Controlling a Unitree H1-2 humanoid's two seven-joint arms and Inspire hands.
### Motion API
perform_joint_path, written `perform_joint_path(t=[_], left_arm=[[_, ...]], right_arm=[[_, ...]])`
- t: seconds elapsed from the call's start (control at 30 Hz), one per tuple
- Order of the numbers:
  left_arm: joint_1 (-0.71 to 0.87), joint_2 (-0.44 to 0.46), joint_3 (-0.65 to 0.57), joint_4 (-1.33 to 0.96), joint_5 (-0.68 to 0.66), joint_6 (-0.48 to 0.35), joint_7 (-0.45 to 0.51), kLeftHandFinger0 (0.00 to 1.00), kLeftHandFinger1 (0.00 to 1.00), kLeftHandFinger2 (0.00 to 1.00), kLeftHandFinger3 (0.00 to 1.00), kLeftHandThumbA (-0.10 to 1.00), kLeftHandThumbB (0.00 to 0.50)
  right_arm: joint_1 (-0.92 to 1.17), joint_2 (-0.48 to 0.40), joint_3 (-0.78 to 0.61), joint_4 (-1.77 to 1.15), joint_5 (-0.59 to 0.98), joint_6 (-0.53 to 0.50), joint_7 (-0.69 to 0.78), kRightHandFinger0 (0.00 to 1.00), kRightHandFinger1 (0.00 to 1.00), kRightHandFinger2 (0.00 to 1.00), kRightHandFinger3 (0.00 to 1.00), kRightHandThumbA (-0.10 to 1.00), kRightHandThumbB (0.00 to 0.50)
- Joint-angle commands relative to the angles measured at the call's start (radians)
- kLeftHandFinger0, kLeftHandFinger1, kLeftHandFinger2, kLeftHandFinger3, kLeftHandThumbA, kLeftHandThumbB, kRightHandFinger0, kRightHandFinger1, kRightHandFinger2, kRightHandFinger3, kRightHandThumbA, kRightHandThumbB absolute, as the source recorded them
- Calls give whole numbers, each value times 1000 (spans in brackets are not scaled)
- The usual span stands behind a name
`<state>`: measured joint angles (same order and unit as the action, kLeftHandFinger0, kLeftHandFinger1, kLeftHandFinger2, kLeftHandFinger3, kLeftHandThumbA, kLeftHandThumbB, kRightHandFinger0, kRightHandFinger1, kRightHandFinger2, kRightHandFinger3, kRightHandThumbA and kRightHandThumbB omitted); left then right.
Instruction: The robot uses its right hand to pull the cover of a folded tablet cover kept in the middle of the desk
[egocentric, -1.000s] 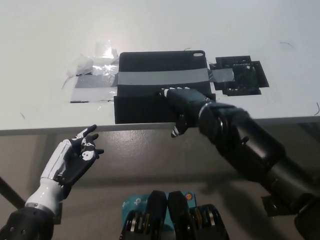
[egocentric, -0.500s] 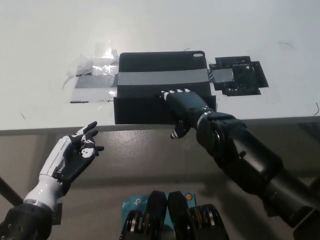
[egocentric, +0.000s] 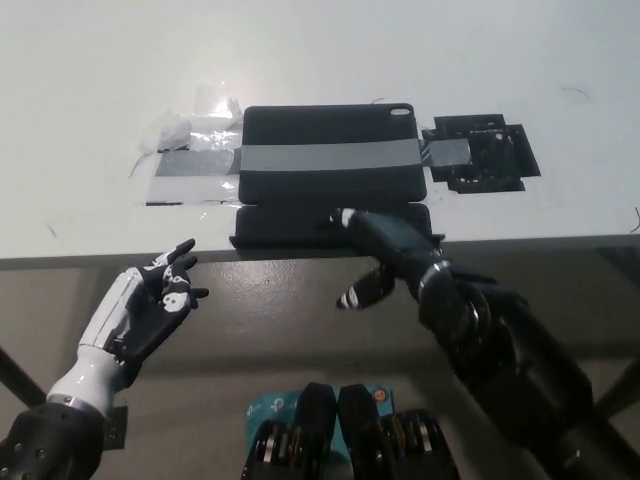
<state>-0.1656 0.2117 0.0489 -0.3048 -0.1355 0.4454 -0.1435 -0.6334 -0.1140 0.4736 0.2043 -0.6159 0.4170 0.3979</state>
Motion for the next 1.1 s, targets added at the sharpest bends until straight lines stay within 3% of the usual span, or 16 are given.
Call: perform_joint_path(t=[0.0, 0.03, 0.07, 0.1, 0.17, 0.23, 0.3, 0.37, 0.43, 0.57, 0.63, 0.67, 0.8, 0.93, 0.97, 1.07], left_arm=[[-30, 16, -2, -28, 2, 1, -7, 736, 949, 1000, 1000, 1000, 174], [-40, 14, -1, -24, 3, 3, -4, 734, 950, 1000, 1000, 1000, 174], [-42, 14, -1, -23, 4, 3, -4, 736, 951, 1000, 1000, 1000, 173], [-41, 14, -1, -24, 4, 4, -3, 743, 952, 1000, 1000, 1000, 179], [-40, 16, 2, -18, -3, -1, -9, 762, 955, 1000, 1000, 1000, 190], [-41, 16, 1, -13, 1, -6, -7, 764, 954, 1000, 1000, 1000, 203], [-41, 13, 4, -17, -3, 4, -4, 767, 954, 1000, 1000, 1000, 200], [-40, 12, 5, -18, -4, 6, -4, 770, 955, 1000, 1000, 1000, 201], [-41, 13, 3, -9, 0, -6, -6, 764, 953, 1000, 1000, 1000, 206], [-41, 19, 0, -3, 0, -10, -12, 749, 948, 1000, 1000, 1000, 211], [-41, 19, 0, -1, 0, -9, -13, 764, 950, 1000, 1000, 1000, 219], [-39, 22, 2, 3, -1, -14, -14, 765, 950, 1000, 1000, 1000, 216], [-40, 23, -1, 8, 5, -18, -13, 750, 945, 1000, 1000, 1000, 222], [-43, 19, 1, 12, -2, -8, -14, 728, 938, 1000, 1000, 1000, 225], [-42, 21, -1, 13, 2, -14, -14, 727, 934, 1000, 1000, 1000, 217], [-40, 22, 0, 12, 1, -17, -15, 724, 934, 1000, 1000, 1000, 219]], right_arm=[[84, 30, -96, -29, 48, 53, 102, 532, 559, 575, 588, 1000, 378], [97, 41, -126, -41, 42, 53, 111, 798, 820, 801, 783, 1000, 388], [98, 42, -130, -42, 39, 53, 113, 830, 828, 807, 790, 1000, 392], [115, 51, -147, -51, 37, 53, 125, 944, 910, 851, 874, 1000, 381], [172, 65, -187, -96, 66, 53, 139, 1000, 893, 862, 1000, 1000, 343], [231, 87, -232, -161, 63, 53, 163, 943, 796, 763, 1000, 1000, 303], [308, 148, -328, -252, 36, 53, 222, 809, 599, 615, 951, 1000, 297], [329, 173, -363, -282, 6, 53, 257, 792, 580, 602, 933, 1000, 295], [378, 187, -421, -374, 45, 53, 308, 816, 651, 657, 974, 1000, 305], [410, 166, -469, -469, 123, 53, 352, 856, 721, 743, 994, 1000, 249], [420, 115, -486, -531, 218, 53, 316, 980, 912, 982, 1000, 1000, 158], [425, 112, -540, -567, 277, 53, 299, 1000, 1000, 1000, 1000, 982, 122], [414, 170, -736, -600, 375, 53, 313, 1000, 1000, 1000, 1000, 1000, 166], [393, 129, -826, -597, 473, 53, 262, 1000, 1000, 1000, 1000, 911, 121], [390, 103, -865, -572, 493, 53, 213, 987, 1000, 1000, 1000, 879, 158], [393, 79, -882, -546, 492, 32, 167, 977, 1000, 1000, 1000, 906, 160]])
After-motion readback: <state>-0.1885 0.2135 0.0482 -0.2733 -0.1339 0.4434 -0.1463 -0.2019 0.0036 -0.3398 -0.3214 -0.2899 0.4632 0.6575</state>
